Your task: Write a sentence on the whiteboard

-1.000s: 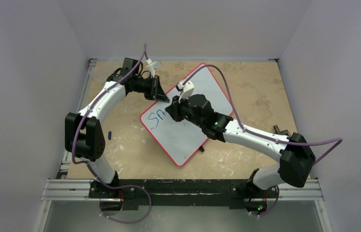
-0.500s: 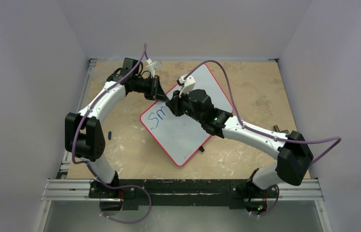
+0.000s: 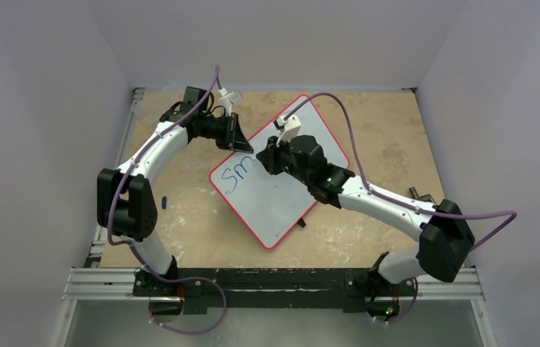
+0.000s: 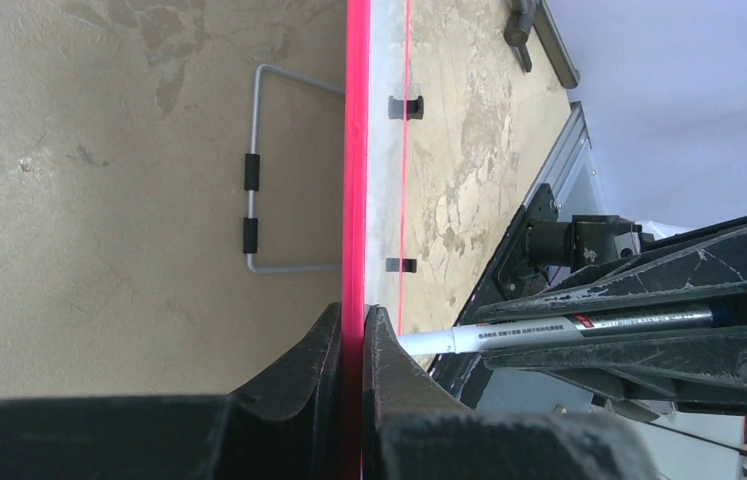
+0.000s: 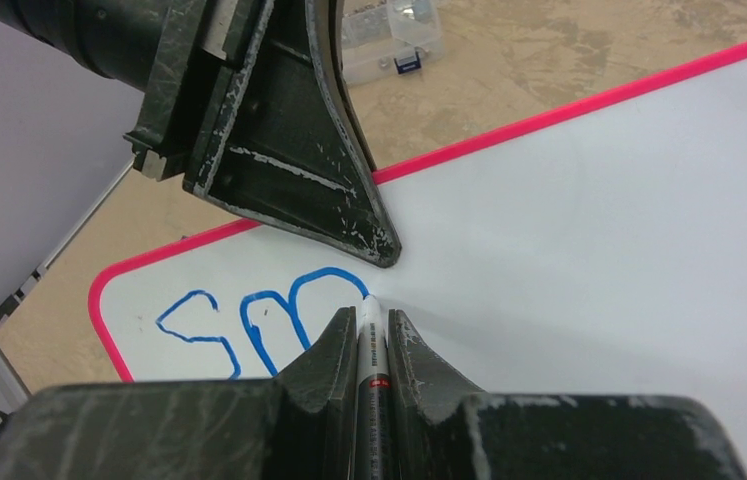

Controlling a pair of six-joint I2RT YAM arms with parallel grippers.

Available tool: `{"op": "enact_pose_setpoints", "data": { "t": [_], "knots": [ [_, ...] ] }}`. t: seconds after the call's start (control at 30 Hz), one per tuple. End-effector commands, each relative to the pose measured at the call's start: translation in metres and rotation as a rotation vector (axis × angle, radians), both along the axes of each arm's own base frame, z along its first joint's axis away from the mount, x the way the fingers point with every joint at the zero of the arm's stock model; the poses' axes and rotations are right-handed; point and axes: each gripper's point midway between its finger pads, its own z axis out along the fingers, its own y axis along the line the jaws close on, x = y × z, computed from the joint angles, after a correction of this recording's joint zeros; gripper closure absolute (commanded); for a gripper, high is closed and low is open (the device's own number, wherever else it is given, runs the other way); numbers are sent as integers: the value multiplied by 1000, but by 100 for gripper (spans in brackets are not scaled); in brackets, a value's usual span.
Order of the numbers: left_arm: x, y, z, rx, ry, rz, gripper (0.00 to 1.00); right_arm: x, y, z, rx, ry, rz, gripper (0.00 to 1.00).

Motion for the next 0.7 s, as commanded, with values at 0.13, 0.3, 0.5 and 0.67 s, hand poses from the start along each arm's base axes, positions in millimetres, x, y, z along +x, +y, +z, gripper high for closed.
{"op": "enact_pose_setpoints", "data": {
  "t": [0.13, 0.3, 0.5, 0.67],
  "knots": [
    [0, -4, 23, 13, -132, -22, 100, -14, -16, -37, -72, 84, -2, 100],
    [0, -3, 23, 14, -130, -21, 100, -16, -19, -34, -69, 80, -4, 100],
    [-1, -3, 23, 16, -133, -20, 100, -11, -26, -10, -46, 30, -43, 100],
    [-1, -3, 24, 14, -135, -21, 100, 3, -38, 14, -28, -19, -99, 100]
  ]
}}
